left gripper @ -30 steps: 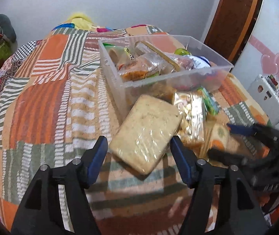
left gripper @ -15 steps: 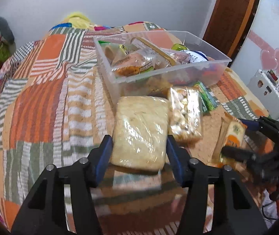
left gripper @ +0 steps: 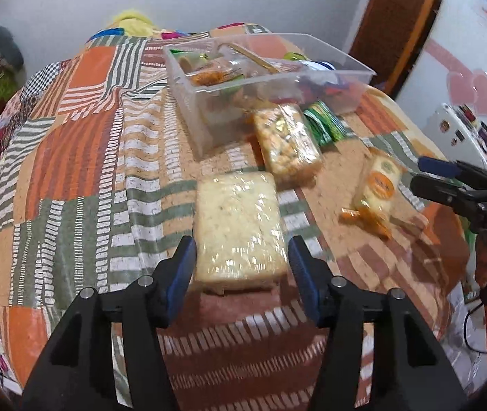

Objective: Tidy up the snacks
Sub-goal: 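Grasp wrapped bread loaf with left tool while right tool grasps orange-labelled cake, then lift bread loaf over box with left tool while right tool carries cake there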

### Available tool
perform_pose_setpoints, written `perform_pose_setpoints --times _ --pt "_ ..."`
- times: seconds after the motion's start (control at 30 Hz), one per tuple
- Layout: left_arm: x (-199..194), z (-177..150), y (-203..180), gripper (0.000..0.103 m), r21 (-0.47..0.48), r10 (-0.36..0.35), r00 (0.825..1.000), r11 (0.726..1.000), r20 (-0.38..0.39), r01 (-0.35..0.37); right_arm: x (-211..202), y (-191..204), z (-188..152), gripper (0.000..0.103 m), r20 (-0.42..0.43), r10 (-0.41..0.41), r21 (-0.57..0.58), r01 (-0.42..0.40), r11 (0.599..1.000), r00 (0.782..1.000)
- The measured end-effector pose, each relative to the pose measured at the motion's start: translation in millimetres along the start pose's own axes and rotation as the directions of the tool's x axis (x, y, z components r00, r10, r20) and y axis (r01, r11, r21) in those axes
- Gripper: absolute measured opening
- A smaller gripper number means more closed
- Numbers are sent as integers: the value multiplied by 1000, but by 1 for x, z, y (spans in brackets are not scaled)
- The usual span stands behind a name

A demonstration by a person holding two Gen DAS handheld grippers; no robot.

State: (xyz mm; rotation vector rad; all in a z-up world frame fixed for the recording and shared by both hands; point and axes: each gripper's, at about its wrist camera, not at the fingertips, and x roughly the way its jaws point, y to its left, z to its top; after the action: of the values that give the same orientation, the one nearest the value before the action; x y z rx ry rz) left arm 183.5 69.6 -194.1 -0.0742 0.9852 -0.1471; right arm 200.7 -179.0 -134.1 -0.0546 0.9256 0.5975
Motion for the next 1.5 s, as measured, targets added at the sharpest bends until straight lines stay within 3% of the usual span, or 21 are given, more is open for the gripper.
perform_pose_setpoints --times 0.17,0.37,0.43,0.6,0.7,0.73,1.03,1.5 --pt "7 -2 9 63 -45 -23 1000 999 -16 22 21 21 -3 82 -44 36 -45 -38 998 998" --pt "26 2 10 63 -75 -34 999 997 -35 31 48 25 14 82 -58 46 13 -46 999 997" --pt "29 4 7 63 -60 -21 999 998 -33 19 56 28 18 76 -66 26 -1 -26 1000 997" --pt "35 2 -1 59 -40 18 1000 999 -20 -19 57 39 10 49 -59 -61 -118 54 992 996" --pt "31 -1 -3 55 -22 39 999 999 -6 -39 48 35 4 33 -47 -69 -130 62 990 997" --pt "30 -1 -3 55 -24 38 999 999 -5 -38 46 32 3 32 -46 -63 -128 56 990 997" --pt "-2 11 -5 55 -44 59 996 997 61 -57 18 17 7 32 28 -39 -78 41 996 999" --pt "-31 87 -8 55 -70 35 975 997 219 -20 -22 9 68 31 221 -47 -58 61 996 974"
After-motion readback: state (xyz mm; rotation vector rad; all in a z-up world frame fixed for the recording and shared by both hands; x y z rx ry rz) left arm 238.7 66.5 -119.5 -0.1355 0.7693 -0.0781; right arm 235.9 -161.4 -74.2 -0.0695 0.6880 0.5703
